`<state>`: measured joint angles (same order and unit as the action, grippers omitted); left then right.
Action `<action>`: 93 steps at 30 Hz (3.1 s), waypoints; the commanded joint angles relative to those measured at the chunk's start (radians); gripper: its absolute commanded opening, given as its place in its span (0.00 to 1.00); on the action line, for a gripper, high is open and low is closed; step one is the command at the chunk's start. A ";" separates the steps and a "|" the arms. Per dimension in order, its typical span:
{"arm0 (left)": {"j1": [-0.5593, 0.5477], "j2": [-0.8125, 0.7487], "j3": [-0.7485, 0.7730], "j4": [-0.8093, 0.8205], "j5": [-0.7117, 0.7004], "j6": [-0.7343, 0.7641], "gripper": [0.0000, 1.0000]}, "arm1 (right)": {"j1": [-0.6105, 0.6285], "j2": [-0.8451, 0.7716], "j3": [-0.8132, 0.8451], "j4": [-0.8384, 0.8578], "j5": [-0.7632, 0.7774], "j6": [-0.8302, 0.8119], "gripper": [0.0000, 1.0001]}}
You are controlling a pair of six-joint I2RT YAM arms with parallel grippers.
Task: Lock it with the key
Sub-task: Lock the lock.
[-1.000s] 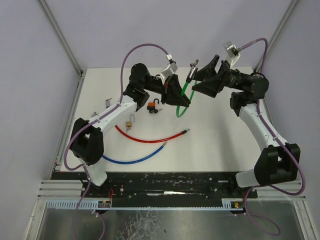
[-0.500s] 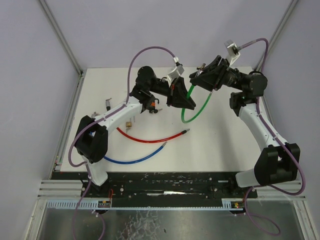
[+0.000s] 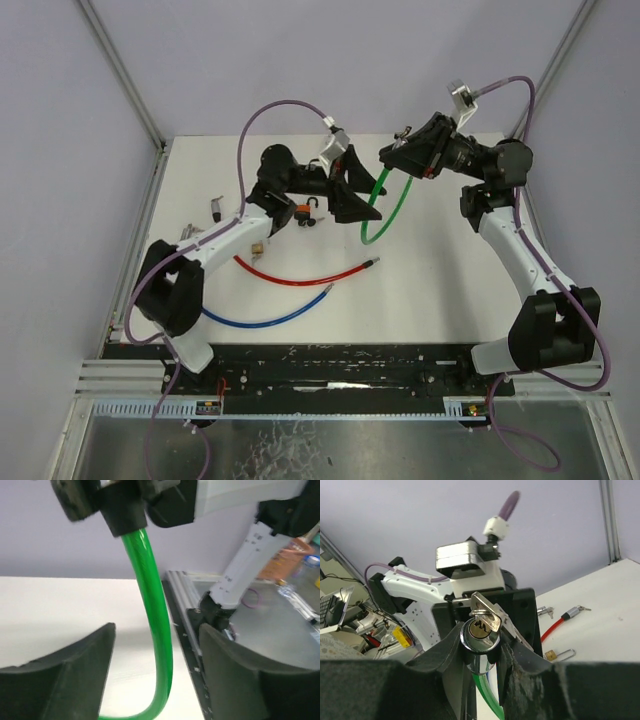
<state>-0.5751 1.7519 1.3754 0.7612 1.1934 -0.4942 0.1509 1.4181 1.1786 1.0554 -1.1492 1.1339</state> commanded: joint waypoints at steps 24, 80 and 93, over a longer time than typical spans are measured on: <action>-0.299 -0.119 -0.133 -0.175 -1.431 0.638 0.84 | -0.010 -0.049 0.229 -0.986 0.495 -0.649 0.00; 0.208 -0.072 -0.158 0.616 -0.076 -0.197 0.00 | -0.079 -0.179 0.196 -1.435 -0.204 -1.518 1.00; 0.180 0.052 0.017 0.824 0.009 -0.577 0.00 | -0.077 -0.111 0.448 -1.953 -0.232 -2.198 1.00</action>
<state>-0.3782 1.7897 1.3460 1.4803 1.1908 -0.9554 0.0738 1.2957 1.5997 -0.8845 -1.3514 -1.0245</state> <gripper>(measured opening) 0.121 0.997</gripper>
